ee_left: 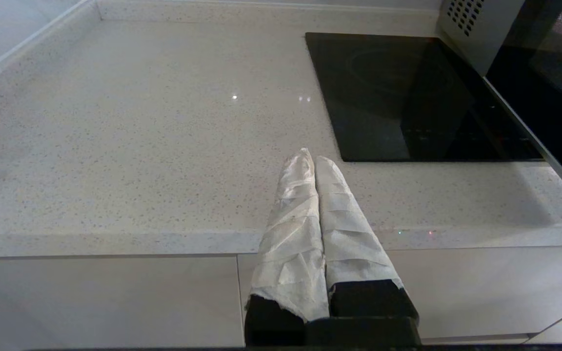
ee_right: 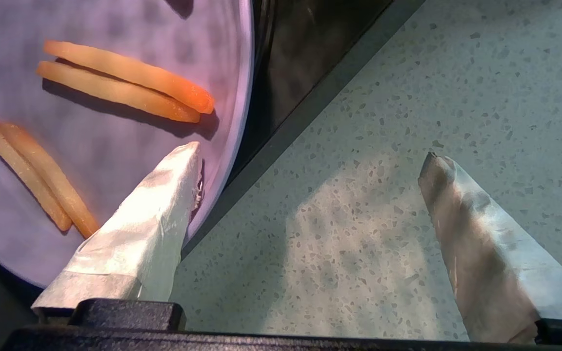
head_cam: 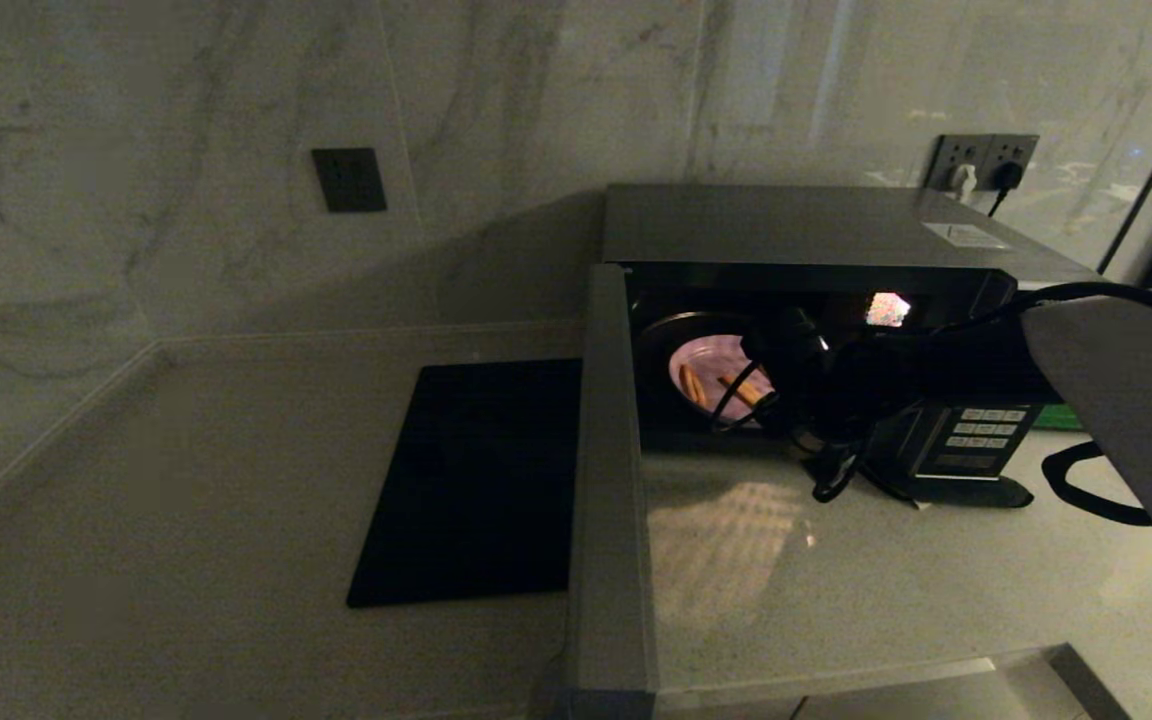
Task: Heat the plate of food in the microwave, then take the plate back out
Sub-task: Take the plate out of the microwave
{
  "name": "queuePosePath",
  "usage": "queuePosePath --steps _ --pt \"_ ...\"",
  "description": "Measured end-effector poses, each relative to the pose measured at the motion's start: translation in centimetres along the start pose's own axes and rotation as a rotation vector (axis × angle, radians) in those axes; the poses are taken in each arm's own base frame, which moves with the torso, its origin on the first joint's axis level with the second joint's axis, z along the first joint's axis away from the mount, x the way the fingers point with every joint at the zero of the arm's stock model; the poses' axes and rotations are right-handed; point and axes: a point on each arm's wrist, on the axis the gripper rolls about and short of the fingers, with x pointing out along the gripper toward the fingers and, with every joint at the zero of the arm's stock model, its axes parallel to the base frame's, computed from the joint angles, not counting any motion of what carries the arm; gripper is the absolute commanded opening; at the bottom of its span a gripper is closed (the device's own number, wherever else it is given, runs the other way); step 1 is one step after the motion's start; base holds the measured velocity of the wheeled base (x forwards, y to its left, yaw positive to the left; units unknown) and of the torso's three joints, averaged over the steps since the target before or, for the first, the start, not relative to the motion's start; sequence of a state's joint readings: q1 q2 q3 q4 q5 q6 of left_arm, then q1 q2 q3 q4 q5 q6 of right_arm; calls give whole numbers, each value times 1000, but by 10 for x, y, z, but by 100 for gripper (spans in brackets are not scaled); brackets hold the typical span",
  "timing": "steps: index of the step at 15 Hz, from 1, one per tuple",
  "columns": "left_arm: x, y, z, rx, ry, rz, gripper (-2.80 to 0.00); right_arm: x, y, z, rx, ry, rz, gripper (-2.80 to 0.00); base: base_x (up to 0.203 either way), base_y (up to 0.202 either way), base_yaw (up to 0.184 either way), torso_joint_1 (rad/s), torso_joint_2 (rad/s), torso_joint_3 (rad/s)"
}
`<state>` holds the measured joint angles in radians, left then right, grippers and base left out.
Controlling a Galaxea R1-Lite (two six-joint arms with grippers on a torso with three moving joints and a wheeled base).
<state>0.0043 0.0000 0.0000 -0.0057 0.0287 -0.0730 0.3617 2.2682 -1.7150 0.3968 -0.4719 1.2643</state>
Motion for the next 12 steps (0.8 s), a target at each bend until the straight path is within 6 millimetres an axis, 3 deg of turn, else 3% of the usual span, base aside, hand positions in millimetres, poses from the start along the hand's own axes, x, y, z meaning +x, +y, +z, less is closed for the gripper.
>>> queuePosePath --steps 12 --pt "0 0 0 0 0 0 -280 -25 21 25 93 47 35 0 0 0 0 0 0 0"
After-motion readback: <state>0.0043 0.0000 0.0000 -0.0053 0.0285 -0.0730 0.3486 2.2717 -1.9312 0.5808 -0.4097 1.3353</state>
